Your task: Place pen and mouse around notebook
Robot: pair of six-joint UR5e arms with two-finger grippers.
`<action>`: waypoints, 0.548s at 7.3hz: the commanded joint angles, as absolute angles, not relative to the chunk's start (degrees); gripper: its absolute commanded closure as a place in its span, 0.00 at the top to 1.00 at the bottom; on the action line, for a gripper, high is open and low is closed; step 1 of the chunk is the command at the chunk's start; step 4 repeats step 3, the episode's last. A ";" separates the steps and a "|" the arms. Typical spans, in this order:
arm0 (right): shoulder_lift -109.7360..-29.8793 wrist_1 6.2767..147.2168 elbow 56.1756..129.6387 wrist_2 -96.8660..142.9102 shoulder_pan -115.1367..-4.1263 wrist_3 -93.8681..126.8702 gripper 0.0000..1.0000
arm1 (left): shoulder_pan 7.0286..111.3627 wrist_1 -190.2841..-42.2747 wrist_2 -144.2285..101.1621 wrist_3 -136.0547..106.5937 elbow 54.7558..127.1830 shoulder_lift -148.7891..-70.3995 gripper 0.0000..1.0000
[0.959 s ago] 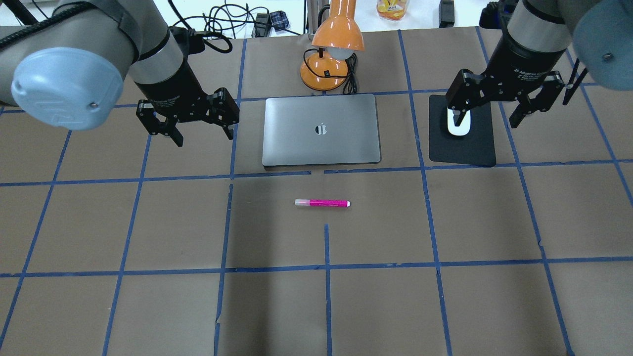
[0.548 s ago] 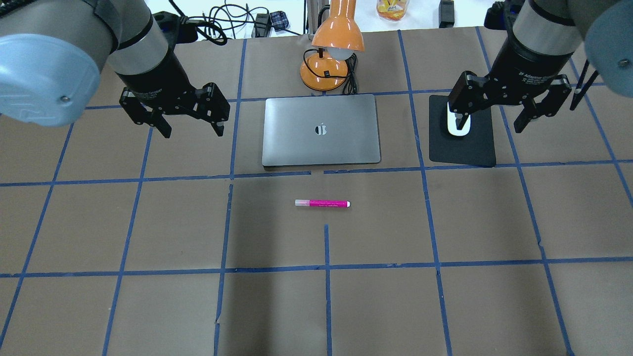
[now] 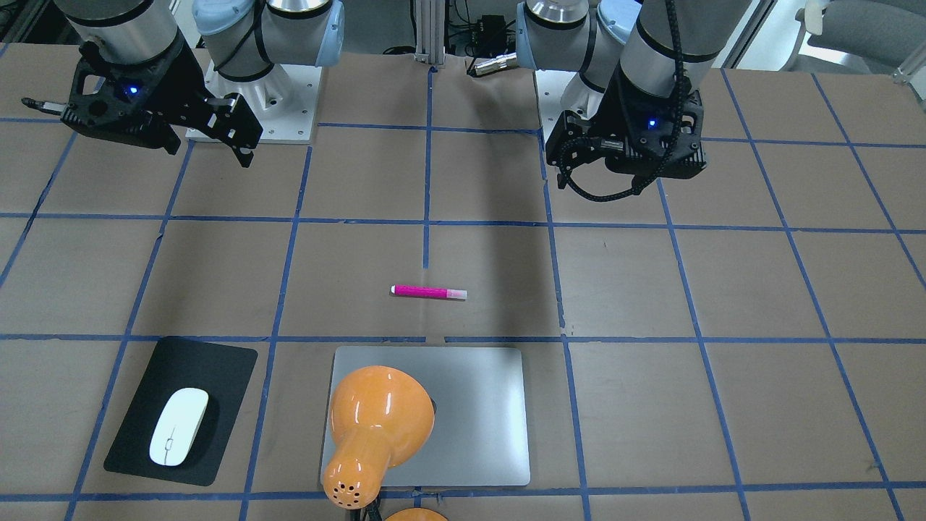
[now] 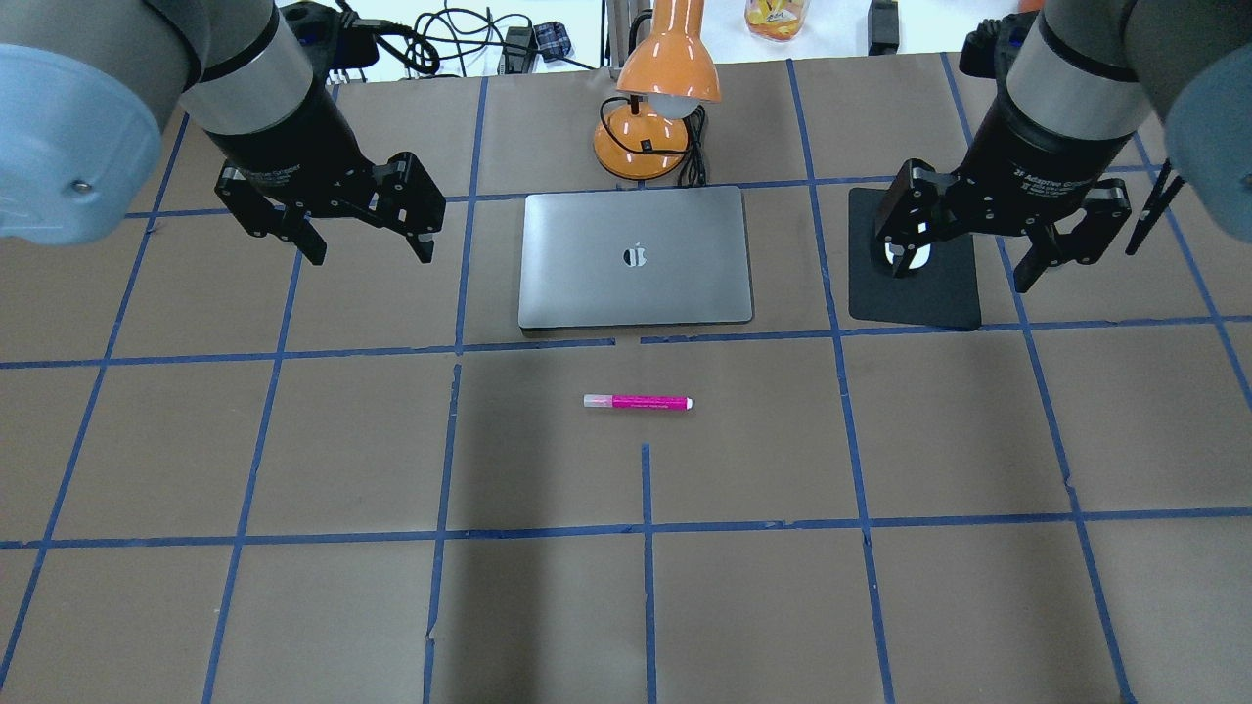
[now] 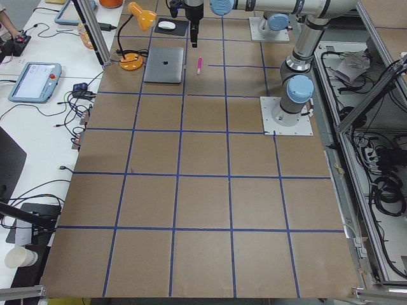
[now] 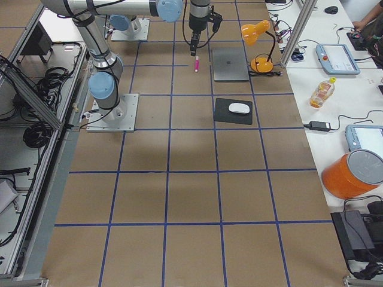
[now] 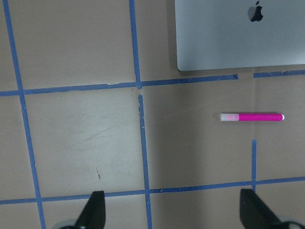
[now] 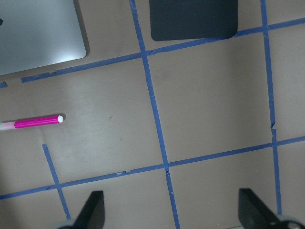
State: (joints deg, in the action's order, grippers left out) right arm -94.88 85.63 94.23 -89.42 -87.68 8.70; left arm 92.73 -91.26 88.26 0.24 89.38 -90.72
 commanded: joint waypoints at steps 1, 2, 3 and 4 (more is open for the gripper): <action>-95.10 85.61 94.22 -89.47 -87.71 8.61 1.00 | 92.72 -91.23 88.33 0.26 89.30 -90.97 1.00; -95.18 85.61 94.31 -89.56 -87.71 8.70 1.00 | 92.72 -91.32 88.33 0.35 89.38 -90.79 1.00; -95.27 85.78 94.22 -89.56 -87.71 8.70 1.00 | 92.72 -91.32 88.33 0.35 89.38 -90.79 1.00; -95.27 85.78 94.22 -89.56 -87.71 8.70 1.00 | 92.72 -91.32 88.33 0.35 89.38 -90.79 1.00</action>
